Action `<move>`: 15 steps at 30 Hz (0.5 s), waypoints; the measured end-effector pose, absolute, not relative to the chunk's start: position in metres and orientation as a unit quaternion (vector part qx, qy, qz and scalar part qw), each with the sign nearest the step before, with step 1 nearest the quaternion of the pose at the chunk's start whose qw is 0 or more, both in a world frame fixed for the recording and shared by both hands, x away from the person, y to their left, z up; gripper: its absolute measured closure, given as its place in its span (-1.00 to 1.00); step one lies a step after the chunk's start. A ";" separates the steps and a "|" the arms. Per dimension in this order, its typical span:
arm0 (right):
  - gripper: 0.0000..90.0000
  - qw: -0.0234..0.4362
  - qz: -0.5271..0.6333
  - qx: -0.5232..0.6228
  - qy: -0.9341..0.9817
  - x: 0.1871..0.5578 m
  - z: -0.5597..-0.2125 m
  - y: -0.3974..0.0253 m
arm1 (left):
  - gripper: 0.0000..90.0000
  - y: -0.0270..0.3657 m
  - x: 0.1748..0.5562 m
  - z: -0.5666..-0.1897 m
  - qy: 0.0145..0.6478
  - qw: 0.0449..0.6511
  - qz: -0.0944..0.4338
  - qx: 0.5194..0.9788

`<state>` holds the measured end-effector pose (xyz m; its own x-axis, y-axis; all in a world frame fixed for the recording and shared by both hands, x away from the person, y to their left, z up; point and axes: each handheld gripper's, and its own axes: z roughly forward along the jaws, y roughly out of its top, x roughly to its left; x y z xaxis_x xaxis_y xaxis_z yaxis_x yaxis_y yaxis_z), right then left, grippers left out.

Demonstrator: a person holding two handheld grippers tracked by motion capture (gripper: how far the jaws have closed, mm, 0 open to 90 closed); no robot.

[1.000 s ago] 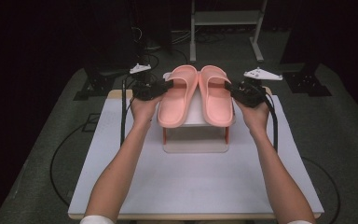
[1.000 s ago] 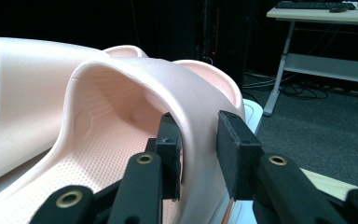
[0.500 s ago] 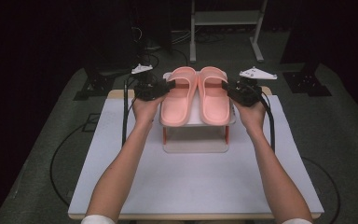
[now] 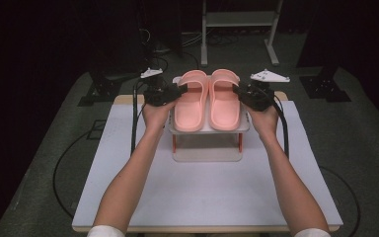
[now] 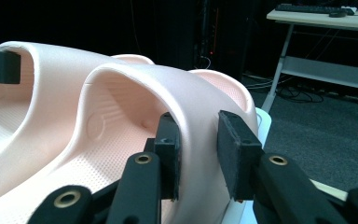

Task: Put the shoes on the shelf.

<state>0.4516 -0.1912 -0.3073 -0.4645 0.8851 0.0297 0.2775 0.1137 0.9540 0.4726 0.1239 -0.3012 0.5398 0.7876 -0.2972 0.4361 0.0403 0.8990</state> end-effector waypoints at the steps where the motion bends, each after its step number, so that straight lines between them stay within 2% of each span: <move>1: 0.55 0.296 0.513 0.424 0.685 0.452 -0.308 -0.192 | 0.08 0.124 0.473 -0.302 0.454 0.561 0.156 0.675; 15: 0.54 0.295 0.522 0.420 0.682 0.460 -0.310 -0.197 | 0.08 0.121 0.475 -0.304 0.447 0.565 0.155 0.676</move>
<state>0.4597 -0.1967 -0.3103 -0.4734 0.8801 0.0363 0.2651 0.1030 0.9587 0.4748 0.1205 -0.3037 0.5512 0.7804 -0.2951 0.4293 0.0381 0.9024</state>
